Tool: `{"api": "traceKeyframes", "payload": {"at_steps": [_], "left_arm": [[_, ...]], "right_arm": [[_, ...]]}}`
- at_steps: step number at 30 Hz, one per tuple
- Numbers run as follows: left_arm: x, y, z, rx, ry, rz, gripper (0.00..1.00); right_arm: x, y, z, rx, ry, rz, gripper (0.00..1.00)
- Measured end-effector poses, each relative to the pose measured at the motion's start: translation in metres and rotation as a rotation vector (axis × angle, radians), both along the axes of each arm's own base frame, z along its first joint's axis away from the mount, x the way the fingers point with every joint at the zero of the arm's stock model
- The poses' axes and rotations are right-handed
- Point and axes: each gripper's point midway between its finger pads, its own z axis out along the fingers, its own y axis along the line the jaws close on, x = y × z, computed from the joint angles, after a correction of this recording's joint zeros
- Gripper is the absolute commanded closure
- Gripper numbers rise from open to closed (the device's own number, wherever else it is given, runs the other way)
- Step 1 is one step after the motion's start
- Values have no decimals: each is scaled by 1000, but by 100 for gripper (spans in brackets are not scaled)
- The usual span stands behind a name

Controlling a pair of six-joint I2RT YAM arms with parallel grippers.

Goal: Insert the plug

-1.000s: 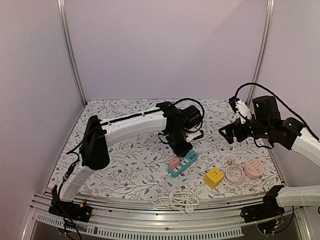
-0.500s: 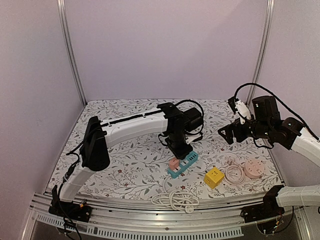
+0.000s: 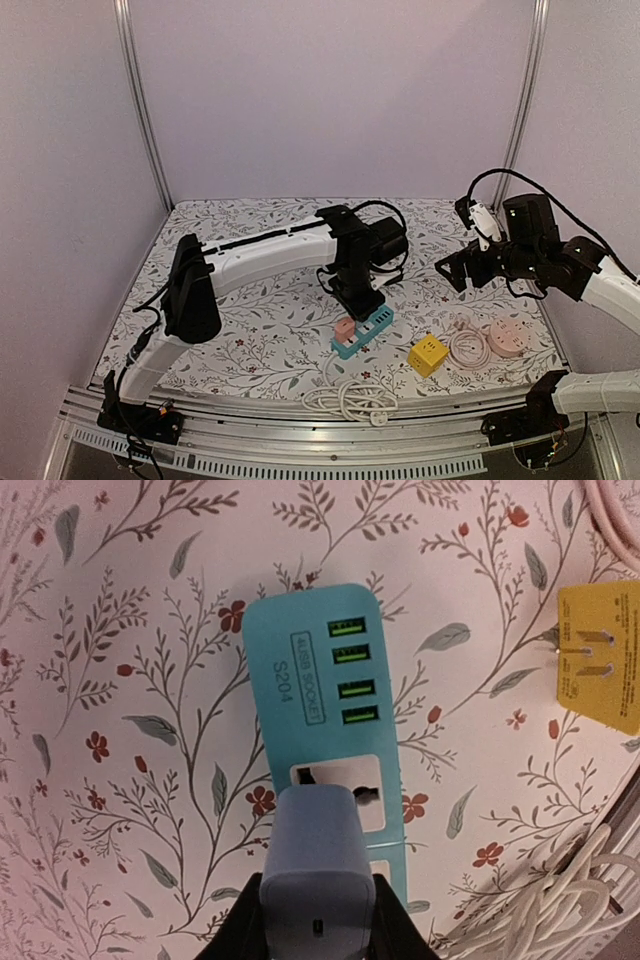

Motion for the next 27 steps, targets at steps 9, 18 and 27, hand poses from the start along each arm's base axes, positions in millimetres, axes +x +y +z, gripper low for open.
{"api": "traceKeyframes", "payload": {"at_steps": [9,18,27], "left_arm": [[8,-7,-1,-19,-33,29,100],[7,-6,-3,-13,-30,21,100],[8,-5,-4,0,-40,-20,100]], "right_arm": [[0,0,0,0,1,1,1],[0,0,-1,0,2,1,1],[-2,7,-11,-10,24,47,1]]}}
